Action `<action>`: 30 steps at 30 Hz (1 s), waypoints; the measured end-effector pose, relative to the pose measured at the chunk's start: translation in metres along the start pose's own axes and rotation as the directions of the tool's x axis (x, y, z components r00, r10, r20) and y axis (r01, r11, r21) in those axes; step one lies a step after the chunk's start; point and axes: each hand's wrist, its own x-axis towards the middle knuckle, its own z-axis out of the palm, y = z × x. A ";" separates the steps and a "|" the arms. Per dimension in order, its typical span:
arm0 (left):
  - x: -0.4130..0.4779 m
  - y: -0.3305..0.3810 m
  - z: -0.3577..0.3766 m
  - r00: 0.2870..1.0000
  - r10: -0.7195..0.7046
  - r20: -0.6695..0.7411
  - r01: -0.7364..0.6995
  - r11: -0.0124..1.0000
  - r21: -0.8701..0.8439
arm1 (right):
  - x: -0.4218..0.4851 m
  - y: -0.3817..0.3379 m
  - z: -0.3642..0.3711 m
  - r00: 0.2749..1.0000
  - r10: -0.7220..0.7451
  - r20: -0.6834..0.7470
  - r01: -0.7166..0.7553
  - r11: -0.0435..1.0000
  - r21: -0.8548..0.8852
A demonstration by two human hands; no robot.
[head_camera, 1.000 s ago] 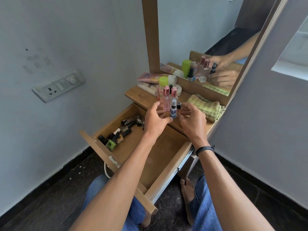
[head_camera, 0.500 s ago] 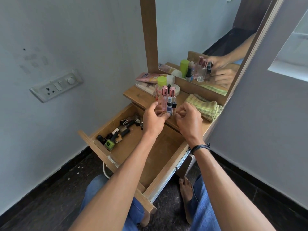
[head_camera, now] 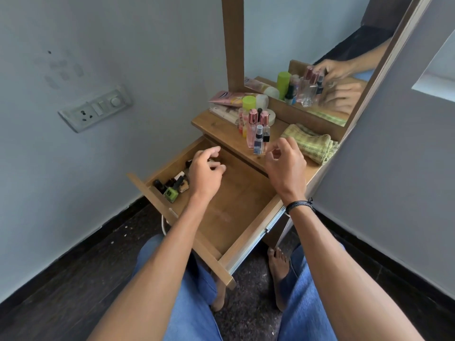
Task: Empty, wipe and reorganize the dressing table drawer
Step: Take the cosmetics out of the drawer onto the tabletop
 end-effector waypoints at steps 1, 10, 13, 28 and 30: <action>-0.003 -0.011 -0.013 1.000 -0.009 -0.002 0.009 0.997 0.083 | -0.001 0.000 0.000 0.999 -0.025 -0.027 0.025 1.000 0.007; 0.006 -0.071 -0.090 0.998 -0.034 -0.044 0.055 0.744 0.666 | -0.018 -0.011 0.010 0.979 -0.127 -0.159 0.137 0.989 0.055; 0.006 -0.074 -0.085 0.998 -0.035 0.045 -0.010 0.663 0.749 | -0.039 -0.033 0.029 0.971 -0.232 -0.055 0.235 0.970 0.063; 0.017 -0.078 -0.081 0.976 -0.108 0.188 -0.137 0.365 0.921 | -0.054 -0.068 0.154 0.597 0.325 0.733 -0.544 0.836 0.073; 0.017 -0.082 -0.080 0.978 -0.100 0.185 -0.137 0.367 0.920 | -0.054 -0.071 0.167 0.580 0.360 0.731 -0.623 0.774 0.113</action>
